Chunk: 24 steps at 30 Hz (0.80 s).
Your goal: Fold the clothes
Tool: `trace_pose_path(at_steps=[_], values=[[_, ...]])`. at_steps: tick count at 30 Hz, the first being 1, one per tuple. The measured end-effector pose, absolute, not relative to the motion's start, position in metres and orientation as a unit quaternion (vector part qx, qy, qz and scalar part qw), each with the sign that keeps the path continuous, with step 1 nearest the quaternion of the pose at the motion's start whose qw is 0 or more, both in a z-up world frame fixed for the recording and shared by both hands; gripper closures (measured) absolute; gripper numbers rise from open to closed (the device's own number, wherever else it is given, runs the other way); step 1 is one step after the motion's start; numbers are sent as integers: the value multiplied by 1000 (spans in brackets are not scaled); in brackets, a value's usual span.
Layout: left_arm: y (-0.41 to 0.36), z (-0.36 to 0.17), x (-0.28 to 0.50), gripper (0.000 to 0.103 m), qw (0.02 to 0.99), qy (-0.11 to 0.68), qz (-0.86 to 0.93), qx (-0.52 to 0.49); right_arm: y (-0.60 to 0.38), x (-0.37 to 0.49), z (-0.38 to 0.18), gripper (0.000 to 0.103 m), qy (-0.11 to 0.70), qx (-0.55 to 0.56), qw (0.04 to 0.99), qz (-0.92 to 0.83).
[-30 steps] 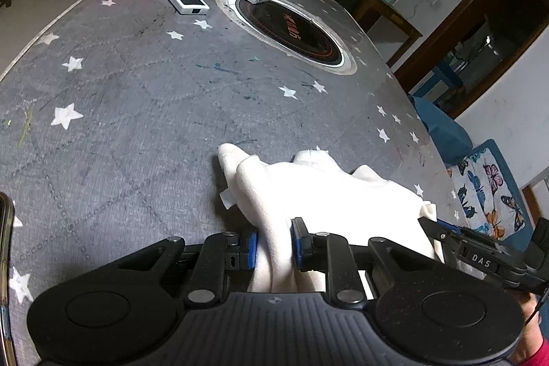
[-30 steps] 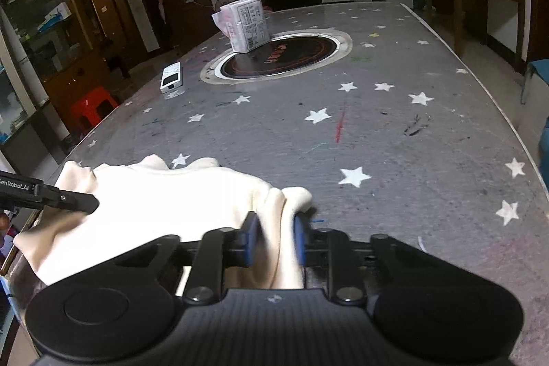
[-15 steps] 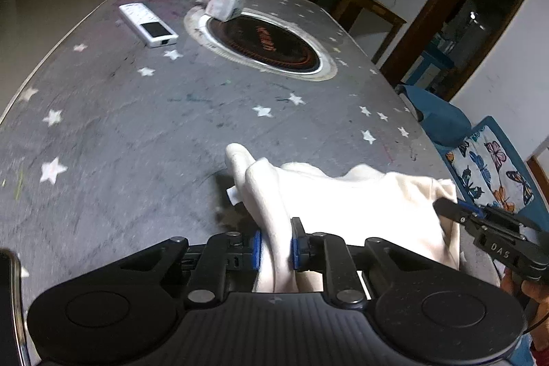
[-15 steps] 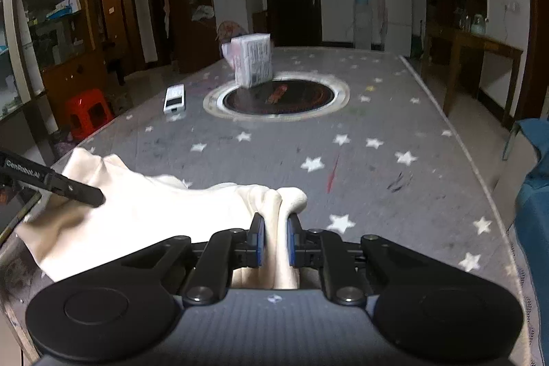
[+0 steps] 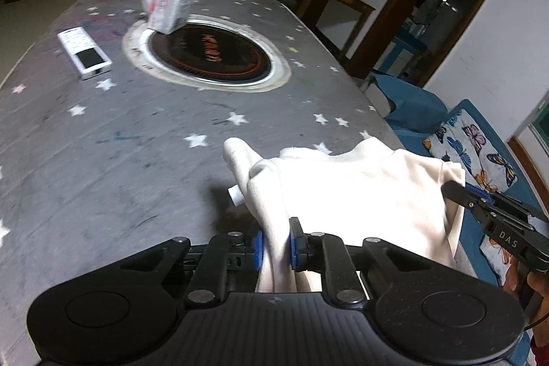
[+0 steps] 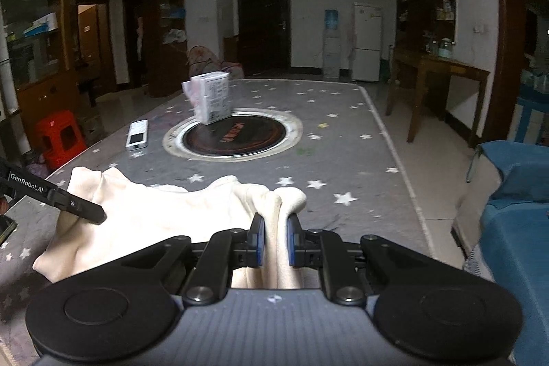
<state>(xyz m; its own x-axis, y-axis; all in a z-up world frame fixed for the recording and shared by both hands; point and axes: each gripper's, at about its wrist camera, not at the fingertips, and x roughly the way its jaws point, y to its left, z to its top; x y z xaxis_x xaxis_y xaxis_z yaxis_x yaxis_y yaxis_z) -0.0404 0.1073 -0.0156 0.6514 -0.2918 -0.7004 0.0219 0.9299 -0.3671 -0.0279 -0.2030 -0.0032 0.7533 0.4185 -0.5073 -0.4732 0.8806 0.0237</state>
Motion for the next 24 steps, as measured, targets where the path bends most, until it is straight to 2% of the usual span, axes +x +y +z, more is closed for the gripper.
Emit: trace_pose_path(at_steps=[9,24], values=[[68,-16,-11,87,888,418,-120,-148,-237,-15,-4,92,262,-49,944,197],[38,-31,11,87,882,437,-125,-123,-262,17,-36,92,305,-48,938,160]])
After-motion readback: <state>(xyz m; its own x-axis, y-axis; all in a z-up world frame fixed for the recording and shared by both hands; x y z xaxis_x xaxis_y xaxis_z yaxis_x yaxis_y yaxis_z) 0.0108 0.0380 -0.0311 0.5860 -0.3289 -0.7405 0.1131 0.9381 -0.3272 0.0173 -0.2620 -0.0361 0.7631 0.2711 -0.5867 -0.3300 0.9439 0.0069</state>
